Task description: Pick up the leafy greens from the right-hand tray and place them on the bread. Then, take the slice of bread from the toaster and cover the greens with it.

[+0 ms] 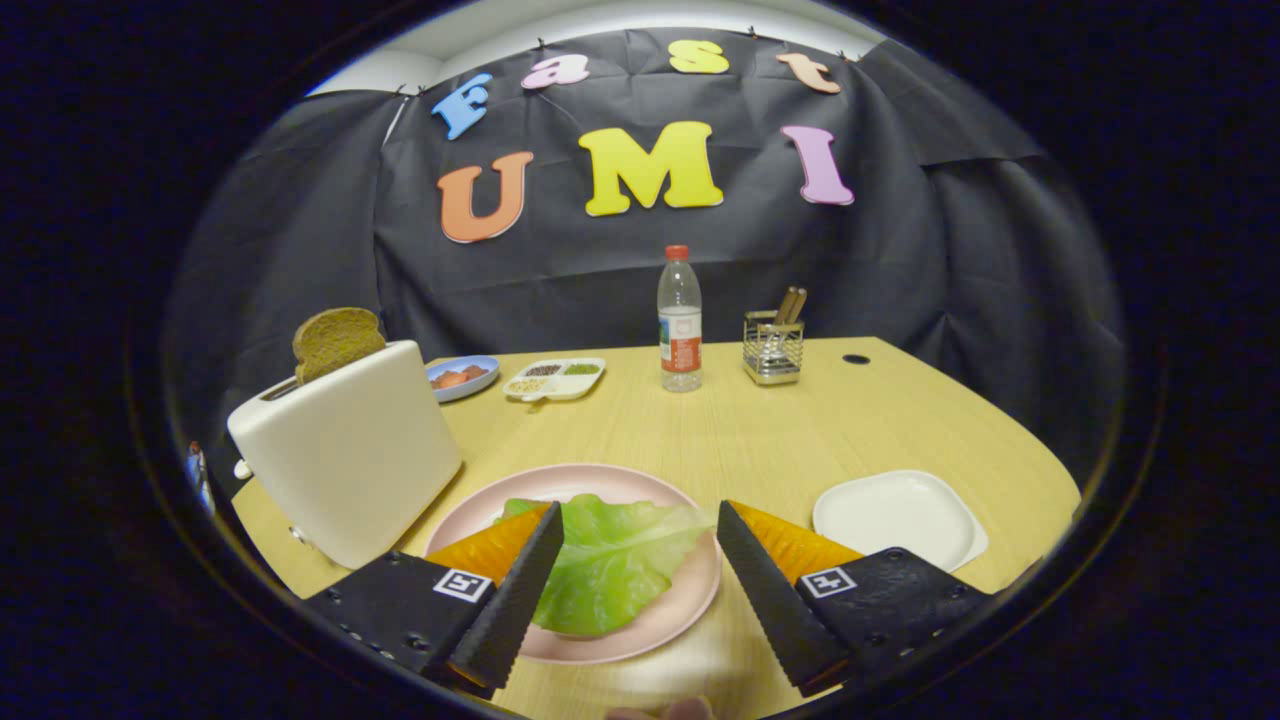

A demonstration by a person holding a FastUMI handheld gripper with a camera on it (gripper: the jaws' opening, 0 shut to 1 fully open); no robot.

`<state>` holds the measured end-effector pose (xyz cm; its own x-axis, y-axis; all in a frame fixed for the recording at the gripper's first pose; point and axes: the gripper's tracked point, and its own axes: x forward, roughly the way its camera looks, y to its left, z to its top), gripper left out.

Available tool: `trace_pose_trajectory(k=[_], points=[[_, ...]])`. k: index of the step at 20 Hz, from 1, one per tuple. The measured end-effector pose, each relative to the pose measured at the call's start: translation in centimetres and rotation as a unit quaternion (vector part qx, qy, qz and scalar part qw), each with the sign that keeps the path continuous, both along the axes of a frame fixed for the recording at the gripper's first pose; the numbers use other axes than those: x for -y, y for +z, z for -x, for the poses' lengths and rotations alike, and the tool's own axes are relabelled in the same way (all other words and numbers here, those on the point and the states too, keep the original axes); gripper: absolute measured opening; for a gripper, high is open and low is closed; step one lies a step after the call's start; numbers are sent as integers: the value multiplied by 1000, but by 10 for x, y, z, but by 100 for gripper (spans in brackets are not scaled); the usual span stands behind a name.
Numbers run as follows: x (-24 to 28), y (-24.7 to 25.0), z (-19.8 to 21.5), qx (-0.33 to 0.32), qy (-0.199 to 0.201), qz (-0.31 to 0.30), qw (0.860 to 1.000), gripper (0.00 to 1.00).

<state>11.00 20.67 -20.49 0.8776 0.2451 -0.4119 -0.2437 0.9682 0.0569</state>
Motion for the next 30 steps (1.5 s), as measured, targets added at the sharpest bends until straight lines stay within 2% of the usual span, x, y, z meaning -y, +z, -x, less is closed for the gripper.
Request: trace_pose_trajectory(k=[4,6,9,14,18,26,30], points=[[-13,51,15,69,-6,5,998,96],[-34,80,28,98,-3,-13,995,96],[-68,107,43,121,12,-26,992,96],[-117,134,48,141,10,-30,990,95],[-159,133,41,141,10,-25,990,96],[-232,105,19,88,30,-36,995,96],[-252,85,5,57,35,-23,997,91]])
